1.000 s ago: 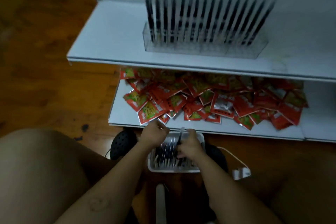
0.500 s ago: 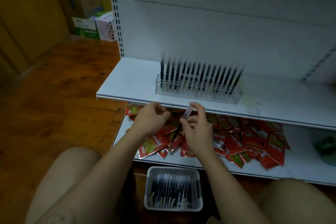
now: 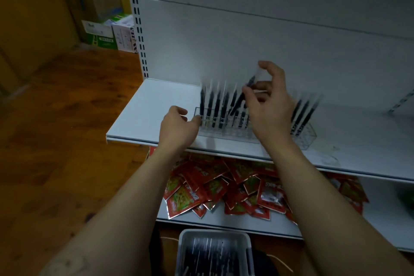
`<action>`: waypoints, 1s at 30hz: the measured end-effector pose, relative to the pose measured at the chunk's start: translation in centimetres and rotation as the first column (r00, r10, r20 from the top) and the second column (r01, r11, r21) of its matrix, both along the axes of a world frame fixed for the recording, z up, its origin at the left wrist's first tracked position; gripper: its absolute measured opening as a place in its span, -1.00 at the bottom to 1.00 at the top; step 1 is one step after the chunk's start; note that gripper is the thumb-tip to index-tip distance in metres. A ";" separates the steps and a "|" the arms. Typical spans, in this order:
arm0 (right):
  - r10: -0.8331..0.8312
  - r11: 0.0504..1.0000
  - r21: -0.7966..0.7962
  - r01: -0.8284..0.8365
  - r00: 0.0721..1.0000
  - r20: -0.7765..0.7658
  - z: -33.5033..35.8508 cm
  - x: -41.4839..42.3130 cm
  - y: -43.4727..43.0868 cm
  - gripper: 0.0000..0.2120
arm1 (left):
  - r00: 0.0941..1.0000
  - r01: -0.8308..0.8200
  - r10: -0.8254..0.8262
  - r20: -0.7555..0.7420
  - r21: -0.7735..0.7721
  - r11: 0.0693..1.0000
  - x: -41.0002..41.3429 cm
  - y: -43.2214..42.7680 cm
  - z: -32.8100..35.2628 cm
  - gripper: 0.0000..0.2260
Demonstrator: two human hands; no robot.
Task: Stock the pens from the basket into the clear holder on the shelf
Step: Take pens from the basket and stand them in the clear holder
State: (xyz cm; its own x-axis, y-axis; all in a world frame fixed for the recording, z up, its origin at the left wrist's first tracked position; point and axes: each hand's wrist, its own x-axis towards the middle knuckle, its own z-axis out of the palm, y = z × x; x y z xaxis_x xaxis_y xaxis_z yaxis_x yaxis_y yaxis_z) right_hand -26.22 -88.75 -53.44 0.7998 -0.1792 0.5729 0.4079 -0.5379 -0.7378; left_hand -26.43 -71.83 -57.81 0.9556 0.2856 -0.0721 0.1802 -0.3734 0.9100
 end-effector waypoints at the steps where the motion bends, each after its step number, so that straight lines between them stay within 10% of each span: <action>1: 0.005 1.000 -0.002 -0.005 1.000 -0.006 -0.4 0.7 0.0 -0.56 | 1.000 -0.002 0.002 -0.019 -0.015 1.000 0.8 -0.1 -0.3 -0.60; 15: 0.077 0.935 -0.324 -0.142 0.975 -0.206 -3.0 2.8 -1.3 -0.56 | 0.996 -0.014 0.006 -0.084 -0.091 0.996 3.5 -0.3 -1.5 -0.64; 23: 0.015 0.945 -0.295 -0.144 0.917 -0.399 -3.1 -1.3 -1.4 -0.25 | 1.000 -0.011 0.010 0.008 0.235 0.972 1.0 -0.5 -1.9 -0.45; 30: 0.028 0.940 -0.299 -0.165 0.910 -0.413 -4.4 -6.3 -2.1 -0.45 | 0.994 0.086 -0.103 0.048 0.272 0.958 -5.0 -1.5 -2.0 -0.62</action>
